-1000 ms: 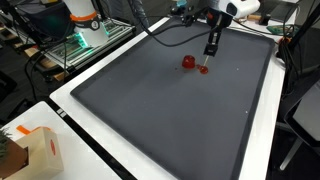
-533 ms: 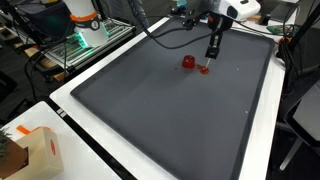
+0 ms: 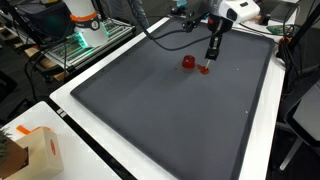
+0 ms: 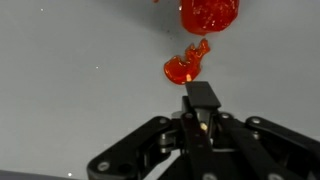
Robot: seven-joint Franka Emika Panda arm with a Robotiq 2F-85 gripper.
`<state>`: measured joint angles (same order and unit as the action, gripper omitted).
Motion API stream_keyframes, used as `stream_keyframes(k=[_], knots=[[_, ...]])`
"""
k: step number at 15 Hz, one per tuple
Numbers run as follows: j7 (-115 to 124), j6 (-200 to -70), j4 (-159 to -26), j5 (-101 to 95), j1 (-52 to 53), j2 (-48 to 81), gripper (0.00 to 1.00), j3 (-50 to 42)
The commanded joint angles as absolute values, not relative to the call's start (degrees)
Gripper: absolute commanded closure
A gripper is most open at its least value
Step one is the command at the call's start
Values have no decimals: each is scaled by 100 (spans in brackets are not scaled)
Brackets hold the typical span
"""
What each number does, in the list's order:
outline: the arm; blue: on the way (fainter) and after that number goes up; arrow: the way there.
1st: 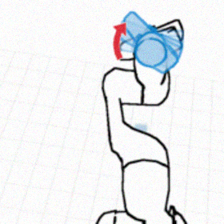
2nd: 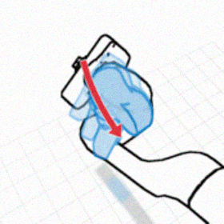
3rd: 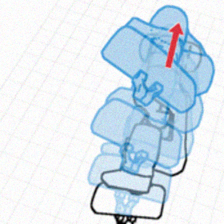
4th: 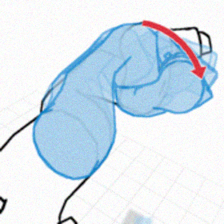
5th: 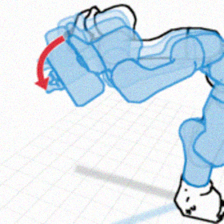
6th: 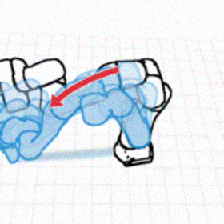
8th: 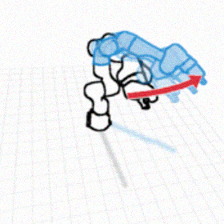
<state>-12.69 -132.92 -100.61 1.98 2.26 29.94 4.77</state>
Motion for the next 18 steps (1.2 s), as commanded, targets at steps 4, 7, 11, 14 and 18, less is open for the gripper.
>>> stream_keyframes(k=[4, 7, 11, 14, 18], knots=[[-1287, -13237, -10009, 192, 160, 3085, 97, 508], [-1256, -13148, -10005, 213, 158, 3033, 97, 511], [-1182, -13023, -10009, 187, 190, 2931, 97, 496], [-1149, -12926, -9990, 169, 209, 2826, 97, 490], [-1003, -12651, -9844, 74, 281, 2669, 97, 436]])
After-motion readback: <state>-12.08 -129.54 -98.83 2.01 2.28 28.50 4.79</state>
